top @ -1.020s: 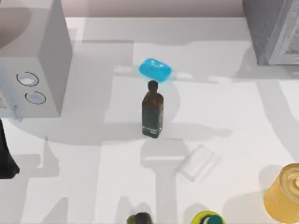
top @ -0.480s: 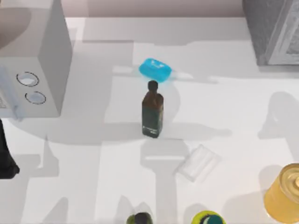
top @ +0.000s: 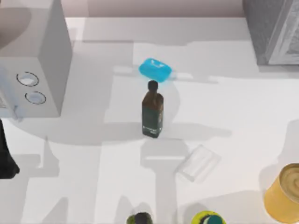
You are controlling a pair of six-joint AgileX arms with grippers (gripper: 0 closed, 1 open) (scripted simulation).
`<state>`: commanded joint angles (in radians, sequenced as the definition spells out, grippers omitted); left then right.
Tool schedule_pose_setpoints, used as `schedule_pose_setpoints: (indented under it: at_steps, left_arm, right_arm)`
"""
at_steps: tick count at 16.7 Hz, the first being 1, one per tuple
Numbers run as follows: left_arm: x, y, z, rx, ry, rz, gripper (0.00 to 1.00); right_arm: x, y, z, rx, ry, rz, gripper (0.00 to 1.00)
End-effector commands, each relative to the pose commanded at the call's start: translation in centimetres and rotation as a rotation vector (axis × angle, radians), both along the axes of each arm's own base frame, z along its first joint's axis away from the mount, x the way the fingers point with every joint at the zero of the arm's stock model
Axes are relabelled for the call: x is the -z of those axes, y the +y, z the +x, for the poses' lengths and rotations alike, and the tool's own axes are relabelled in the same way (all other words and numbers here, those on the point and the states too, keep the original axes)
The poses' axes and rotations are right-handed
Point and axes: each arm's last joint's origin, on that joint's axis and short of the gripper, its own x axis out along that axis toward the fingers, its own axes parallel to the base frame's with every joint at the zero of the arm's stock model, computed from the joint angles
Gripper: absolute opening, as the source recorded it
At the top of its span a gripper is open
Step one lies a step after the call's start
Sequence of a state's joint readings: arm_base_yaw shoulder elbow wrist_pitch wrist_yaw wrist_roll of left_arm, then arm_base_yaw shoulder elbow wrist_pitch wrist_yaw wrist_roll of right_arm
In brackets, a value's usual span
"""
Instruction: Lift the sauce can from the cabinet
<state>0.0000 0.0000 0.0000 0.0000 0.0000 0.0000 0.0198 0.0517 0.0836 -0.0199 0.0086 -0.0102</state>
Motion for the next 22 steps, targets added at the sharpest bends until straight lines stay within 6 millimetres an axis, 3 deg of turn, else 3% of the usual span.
schedule_pose_setpoints:
  at_steps: [3,10,16,22]
  left_arm:
    - [0.0,0.0,0.0,0.0,0.0,0.0,1.0]
    - [0.0,0.0,0.0,0.0,0.0,0.0,1.0]
    - [0.0,0.0,0.0,0.0,0.0,0.0,1.0]
    - [0.0,0.0,0.0,0.0,0.0,0.0,1.0]
  right_arm:
    - [2.1,-0.2,0.2,0.01,0.011,0.01,0.0]
    - [2.3,-0.1,0.2,0.006,0.02,0.012,0.0]
    - [0.2,0.0,1.4,-0.071,0.024,0.004,0.0]
    - [-2.3,0.2,4.3,-0.174,0.035,0.004,0.0]
